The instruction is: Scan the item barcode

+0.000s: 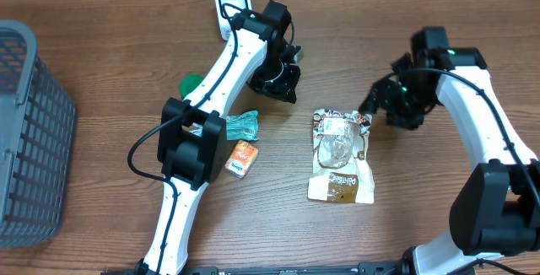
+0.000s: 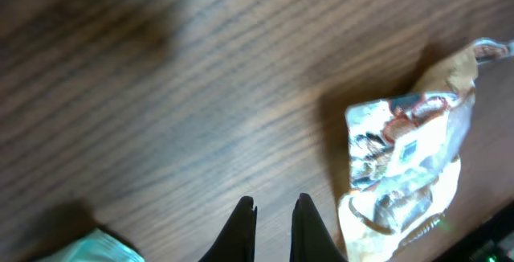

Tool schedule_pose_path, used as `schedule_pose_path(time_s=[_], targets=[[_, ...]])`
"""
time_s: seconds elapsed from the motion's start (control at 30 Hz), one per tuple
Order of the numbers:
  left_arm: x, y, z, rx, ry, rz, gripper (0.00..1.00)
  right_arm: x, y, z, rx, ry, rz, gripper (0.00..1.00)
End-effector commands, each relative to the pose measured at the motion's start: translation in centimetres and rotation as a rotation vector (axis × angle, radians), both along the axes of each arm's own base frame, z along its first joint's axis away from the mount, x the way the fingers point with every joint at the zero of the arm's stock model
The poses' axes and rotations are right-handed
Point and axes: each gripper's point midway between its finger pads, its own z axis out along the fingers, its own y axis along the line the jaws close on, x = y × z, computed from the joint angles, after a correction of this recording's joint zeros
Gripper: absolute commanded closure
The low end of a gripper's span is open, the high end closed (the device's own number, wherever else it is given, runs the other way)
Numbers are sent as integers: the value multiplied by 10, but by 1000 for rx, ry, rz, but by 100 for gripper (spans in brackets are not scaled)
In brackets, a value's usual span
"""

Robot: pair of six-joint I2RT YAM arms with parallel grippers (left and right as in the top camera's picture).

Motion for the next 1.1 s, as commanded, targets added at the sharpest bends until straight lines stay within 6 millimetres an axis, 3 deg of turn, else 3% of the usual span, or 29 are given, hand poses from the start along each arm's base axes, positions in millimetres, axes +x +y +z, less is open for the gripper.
schedule_pose_path(time_s=[0.0, 0.07, 0.2, 0.33, 0.47, 1.07], targets=[[7, -13, 27, -50, -52, -32, 96, -14, -1, -16, 87, 18, 7, 34], [1, -23, 38, -60, -66, -66, 96, -19, -4, -28, 99, 27, -12, 34], [-13, -44, 40, -69, -71, -115, 96, -27, -4, -47, 114, 36, -21, 34], [-29, -67, 35, -99, -56, -168, 96, -38, -2, -61, 122, 57, -22, 34], [-41, -78, 19, -90, -36, -187, 96, -42, 0, -70, 131, 55, -25, 38], [-77, -68, -66, -27, 163, -24, 96, -51, 3, -86, 148, 60, -26, 40]])
